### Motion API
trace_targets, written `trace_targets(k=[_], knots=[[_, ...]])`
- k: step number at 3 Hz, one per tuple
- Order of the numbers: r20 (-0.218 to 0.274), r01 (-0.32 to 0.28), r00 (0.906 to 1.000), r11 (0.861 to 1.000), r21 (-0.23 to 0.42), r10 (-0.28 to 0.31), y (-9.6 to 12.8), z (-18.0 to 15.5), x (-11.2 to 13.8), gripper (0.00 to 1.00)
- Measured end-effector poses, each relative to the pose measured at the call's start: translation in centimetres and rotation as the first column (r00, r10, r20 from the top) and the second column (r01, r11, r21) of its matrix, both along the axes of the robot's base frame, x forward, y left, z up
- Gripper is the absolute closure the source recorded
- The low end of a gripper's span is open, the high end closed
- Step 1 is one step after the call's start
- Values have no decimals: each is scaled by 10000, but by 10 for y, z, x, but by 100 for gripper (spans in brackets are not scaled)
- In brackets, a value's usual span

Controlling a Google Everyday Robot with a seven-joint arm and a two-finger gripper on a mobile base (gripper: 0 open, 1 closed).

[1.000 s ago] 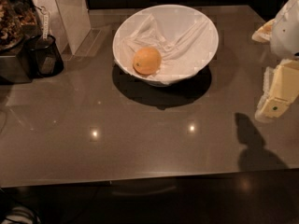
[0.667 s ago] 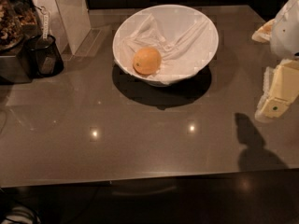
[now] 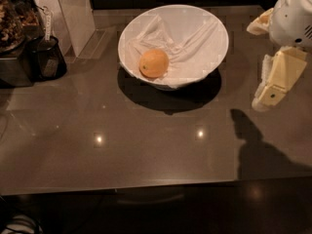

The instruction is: Pick orange from white bowl

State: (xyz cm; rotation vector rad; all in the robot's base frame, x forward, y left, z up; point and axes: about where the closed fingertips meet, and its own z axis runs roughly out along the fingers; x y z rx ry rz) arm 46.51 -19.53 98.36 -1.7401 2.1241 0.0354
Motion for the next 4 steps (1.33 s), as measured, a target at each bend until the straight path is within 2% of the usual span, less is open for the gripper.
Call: trace_targets(k=[1, 2, 3, 4], knots=[[226, -1173, 9930, 9884, 966, 1156, 38, 12, 34, 0], [532, -2362, 9717, 9546, 1815, 2303, 86, 21, 64, 0], [533, -2362, 9717, 9546, 1817, 2302, 86, 21, 64, 0], [730, -2282, 9734, 9492, 2165, 2174, 89, 17, 79, 0]])
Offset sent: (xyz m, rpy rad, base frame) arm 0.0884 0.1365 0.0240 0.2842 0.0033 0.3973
